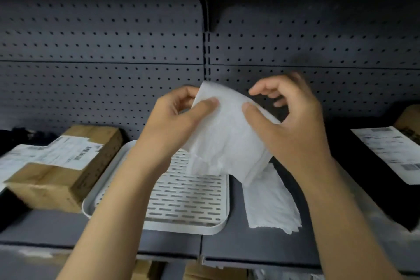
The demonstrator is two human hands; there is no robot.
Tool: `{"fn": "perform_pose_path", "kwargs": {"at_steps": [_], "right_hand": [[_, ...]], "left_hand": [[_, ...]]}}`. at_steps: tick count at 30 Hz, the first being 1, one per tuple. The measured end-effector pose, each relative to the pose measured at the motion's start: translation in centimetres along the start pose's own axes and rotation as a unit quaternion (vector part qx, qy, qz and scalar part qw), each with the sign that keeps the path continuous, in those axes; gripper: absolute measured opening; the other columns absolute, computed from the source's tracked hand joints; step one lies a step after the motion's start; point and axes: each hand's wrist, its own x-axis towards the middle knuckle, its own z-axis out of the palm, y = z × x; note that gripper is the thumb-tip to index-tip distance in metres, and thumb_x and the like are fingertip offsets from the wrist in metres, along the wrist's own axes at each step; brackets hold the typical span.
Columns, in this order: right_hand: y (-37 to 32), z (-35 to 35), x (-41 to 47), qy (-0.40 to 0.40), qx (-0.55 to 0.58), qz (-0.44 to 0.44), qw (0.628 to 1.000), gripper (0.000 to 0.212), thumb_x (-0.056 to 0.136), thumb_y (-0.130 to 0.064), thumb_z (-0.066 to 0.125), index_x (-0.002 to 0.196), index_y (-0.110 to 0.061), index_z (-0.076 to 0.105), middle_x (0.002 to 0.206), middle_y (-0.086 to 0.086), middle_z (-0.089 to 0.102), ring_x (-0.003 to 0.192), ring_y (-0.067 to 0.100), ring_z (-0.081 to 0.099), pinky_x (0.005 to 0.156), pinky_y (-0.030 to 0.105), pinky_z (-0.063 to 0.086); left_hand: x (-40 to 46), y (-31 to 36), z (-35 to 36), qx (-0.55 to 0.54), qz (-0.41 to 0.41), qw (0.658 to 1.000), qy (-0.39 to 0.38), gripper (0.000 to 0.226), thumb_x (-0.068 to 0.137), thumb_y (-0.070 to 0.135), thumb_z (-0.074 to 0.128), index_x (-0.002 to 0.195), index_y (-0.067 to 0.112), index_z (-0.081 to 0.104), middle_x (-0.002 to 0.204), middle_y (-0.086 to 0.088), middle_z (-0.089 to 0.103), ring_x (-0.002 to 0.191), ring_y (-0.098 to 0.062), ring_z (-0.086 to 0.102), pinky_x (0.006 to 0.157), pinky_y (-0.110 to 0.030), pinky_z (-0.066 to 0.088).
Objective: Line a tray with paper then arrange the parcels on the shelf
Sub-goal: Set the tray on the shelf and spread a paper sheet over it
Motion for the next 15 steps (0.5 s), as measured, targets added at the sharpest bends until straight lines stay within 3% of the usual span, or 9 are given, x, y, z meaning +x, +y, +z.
{"fn": "perform_pose_path", "kwargs": {"at_steps": [2, 5, 7, 9, 12, 15], "right_hand": [[-1.9, 2.8, -0.7, -0.046, 0.015, -0.037, 0.998, 0.017, 0.082, -0.027, 0.076, 0.097, -0.022, 0.069, 0.098, -0.009, 0.062, 0.098, 0.011, 0.060, 0.084, 0.021, 0.044], [-4.4, 6.1, -1.6, -0.134, 0.023, -0.010, 0.991, 0.038, 0.078, -0.051, 0.073, 0.108, -0.030, 0.064, 0.108, -0.019, 0.060, 0.110, 0.005, 0.058, 0.086, 0.022, 0.045], [-5.2, 7.6, -2.0, -0.148, 0.017, 0.003, 0.989, 0.051, 0.074, -0.059, 0.073, 0.116, -0.032, 0.061, 0.113, -0.021, 0.056, 0.114, 0.003, 0.055, 0.090, 0.027, 0.048], [-6.2, 8.9, -2.4, -0.155, 0.006, 0.011, 0.988, 0.059, 0.073, -0.061, 0.074, 0.123, -0.034, 0.058, 0.117, -0.021, 0.052, 0.115, 0.003, 0.054, 0.091, 0.032, 0.050], [-7.8, 11.3, -2.9, -0.116, -0.003, 0.029, 0.993, 0.056, 0.075, -0.054, 0.076, 0.125, -0.035, 0.058, 0.117, -0.021, 0.054, 0.111, 0.002, 0.054, 0.087, 0.028, 0.050], [-9.8, 14.1, -3.5, -0.089, 0.009, 0.063, 0.994, 0.050, 0.077, -0.053, 0.072, 0.123, -0.037, 0.059, 0.116, -0.017, 0.062, 0.110, 0.005, 0.059, 0.087, 0.032, 0.052]], "left_hand": [[-0.3, -0.4, -1.1, -0.019, -0.007, 1.000, 0.023, 0.011, 0.093, 0.027, 0.070, 0.095, 0.017, 0.073, 0.086, -0.001, 0.071, 0.078, -0.015, 0.067, 0.068, -0.032, 0.052], [-0.9, -0.9, -2.9, -0.043, -0.027, 0.998, 0.038, 0.015, 0.095, 0.032, 0.065, 0.093, 0.020, 0.074, 0.089, -0.002, 0.070, 0.084, -0.017, 0.066, 0.074, -0.036, 0.051], [-1.2, -1.0, -4.4, -0.061, -0.044, 0.996, 0.042, 0.029, 0.097, 0.045, 0.057, 0.082, 0.030, 0.077, 0.087, 0.005, 0.075, 0.088, -0.013, 0.069, 0.078, -0.035, 0.051], [-1.4, -1.5, -6.3, -0.100, -0.060, 0.993, 0.024, 0.043, 0.099, 0.053, 0.045, 0.089, 0.027, 0.078, 0.093, 0.001, 0.079, 0.094, -0.018, 0.072, 0.082, -0.039, 0.054], [-1.6, -1.9, -9.2, -0.128, -0.067, 0.989, -0.015, 0.041, 0.100, 0.040, 0.044, 0.113, 0.019, 0.077, 0.111, -0.007, 0.078, 0.105, -0.024, 0.072, 0.086, -0.041, 0.055], [-2.0, -2.5, -12.2, -0.111, -0.031, 0.991, -0.063, 0.035, 0.096, 0.018, 0.048, 0.118, 0.021, 0.076, 0.112, -0.004, 0.079, 0.107, -0.021, 0.074, 0.091, -0.042, 0.056]]}}
